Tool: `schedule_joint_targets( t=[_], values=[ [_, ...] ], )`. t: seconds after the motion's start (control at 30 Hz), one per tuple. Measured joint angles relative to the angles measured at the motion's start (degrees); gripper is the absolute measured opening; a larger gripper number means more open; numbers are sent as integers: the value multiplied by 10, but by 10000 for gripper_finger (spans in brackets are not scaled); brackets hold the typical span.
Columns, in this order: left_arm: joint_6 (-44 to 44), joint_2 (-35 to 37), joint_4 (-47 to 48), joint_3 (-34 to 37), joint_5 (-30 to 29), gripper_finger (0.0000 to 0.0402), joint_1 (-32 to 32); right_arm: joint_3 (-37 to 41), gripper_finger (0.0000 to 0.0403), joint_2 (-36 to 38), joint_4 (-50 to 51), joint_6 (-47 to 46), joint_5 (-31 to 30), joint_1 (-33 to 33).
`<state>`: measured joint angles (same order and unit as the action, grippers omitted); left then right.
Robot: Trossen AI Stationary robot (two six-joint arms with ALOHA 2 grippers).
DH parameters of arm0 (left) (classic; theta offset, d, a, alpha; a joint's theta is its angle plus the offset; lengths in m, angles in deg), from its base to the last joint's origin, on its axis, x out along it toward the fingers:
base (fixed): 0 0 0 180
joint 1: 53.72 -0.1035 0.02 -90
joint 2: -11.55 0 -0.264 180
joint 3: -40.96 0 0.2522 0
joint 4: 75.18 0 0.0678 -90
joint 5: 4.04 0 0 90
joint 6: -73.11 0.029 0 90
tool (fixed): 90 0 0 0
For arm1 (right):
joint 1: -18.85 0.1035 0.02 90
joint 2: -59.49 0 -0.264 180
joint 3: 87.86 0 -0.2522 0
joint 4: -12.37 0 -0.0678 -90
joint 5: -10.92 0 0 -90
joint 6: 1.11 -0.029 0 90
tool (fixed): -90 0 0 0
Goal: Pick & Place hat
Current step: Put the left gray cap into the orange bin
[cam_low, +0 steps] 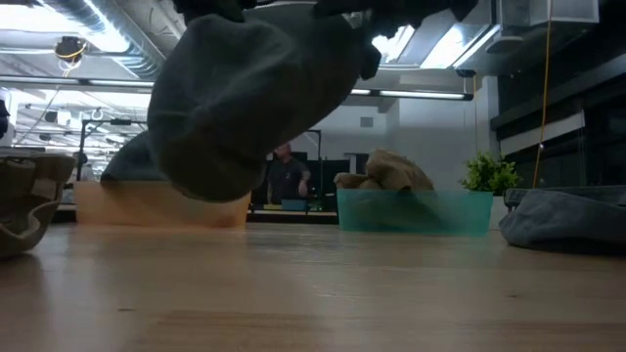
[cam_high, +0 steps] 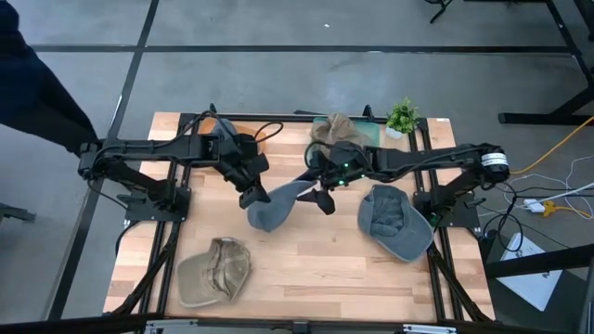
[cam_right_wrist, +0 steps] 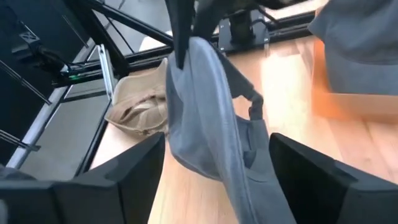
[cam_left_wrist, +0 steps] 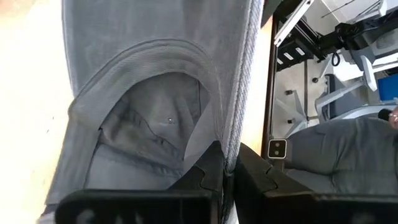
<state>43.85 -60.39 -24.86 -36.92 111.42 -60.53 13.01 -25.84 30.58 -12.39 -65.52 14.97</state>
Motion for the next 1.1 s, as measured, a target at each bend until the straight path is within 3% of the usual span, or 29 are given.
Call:
schedule_joint_targets(
  t=[0.1, 0.17, 0.43, 0.7, 1.1],
  values=[
    [0, 0, 1, 0, 0, 13, 0, 0, 277, -3, -3, 0, 0, 0],
    [0, 1, 6, 0, 1, 13, 0, 0, 250, -2, -1, 1, 1, 0],
    [6, 34, 58, 0, -12, 13, -2, 0, 26, 11, 24, 1, 35, 0],
    [0, 41, 57, 0, -27, 28, -6, 0, 12, 11, 14, 0, 35, -1],
    [47, 48, 58, 0, -32, 151, -98, 0, 12, 10, 29, -76, 27, -33]
  ],
)
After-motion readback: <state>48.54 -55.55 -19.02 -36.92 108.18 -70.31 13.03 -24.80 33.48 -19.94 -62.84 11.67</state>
